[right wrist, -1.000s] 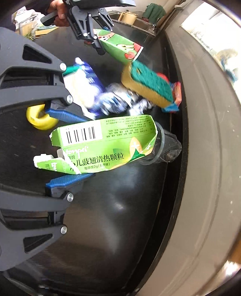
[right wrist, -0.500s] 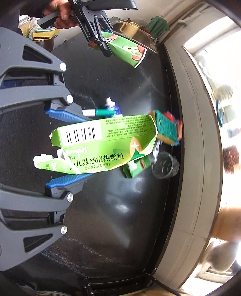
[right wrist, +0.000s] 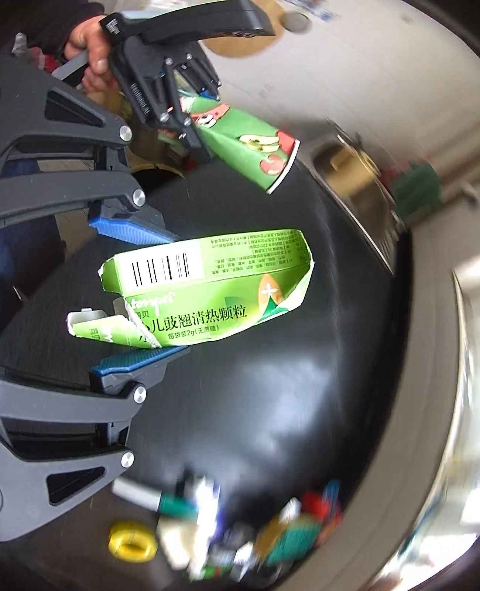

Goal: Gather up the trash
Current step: 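Carry both bags to the floor bin and open both tools to drop them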

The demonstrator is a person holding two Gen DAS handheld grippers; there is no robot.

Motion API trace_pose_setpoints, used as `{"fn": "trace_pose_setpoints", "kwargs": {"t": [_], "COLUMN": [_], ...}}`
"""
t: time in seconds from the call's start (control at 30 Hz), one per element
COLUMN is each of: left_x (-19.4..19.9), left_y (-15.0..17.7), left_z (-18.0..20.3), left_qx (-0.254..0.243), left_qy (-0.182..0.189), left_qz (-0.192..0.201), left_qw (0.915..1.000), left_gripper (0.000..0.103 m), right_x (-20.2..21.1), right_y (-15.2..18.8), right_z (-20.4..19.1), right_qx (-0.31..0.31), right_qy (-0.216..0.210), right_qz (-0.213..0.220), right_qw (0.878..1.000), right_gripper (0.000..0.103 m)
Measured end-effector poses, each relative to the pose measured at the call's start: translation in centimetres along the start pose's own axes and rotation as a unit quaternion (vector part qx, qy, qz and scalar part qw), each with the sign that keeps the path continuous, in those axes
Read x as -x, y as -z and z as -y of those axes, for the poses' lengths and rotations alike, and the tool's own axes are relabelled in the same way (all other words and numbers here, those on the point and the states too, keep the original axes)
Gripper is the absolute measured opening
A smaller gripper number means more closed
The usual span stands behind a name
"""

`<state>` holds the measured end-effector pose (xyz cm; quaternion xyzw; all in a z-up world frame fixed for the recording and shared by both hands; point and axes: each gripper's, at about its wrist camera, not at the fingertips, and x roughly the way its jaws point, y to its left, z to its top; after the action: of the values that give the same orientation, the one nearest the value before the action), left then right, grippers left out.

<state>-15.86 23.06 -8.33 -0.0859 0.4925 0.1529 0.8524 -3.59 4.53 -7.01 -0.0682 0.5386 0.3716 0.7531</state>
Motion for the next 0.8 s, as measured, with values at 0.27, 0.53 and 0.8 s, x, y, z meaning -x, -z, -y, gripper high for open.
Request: {"fn": "trace_pose_setpoints", "kwargs": {"t": [0.27, 0.53, 0.8], "left_x": [-2.4, -9.5, -12.9], "left_y": [10.3, 15.0, 15.9], "left_z": [-11.8, -19.1, -21.0], "left_qx": [0.12, 0.223, 0.243], "left_qy": [-0.062, -0.042, -0.03], "left_qz": [-0.07, -0.099, -0.115], "left_qw": [0.9884, 0.9689, 0.9627], "left_gripper": [0.057, 0.057, 0.057], "right_x": [-10.7, -19.1, -24.4], "right_y": [0.0, 1.7, 2.2], "right_z": [-15.2, -24.2, -26.1], "right_qx": [0.102, 0.142, 0.152], "right_qy": [-0.092, -0.099, -0.071], "right_qz": [-0.103, -0.175, -0.208], "right_qw": [0.985, 0.969, 0.964], "right_gripper": [0.05, 0.05, 0.051]}}
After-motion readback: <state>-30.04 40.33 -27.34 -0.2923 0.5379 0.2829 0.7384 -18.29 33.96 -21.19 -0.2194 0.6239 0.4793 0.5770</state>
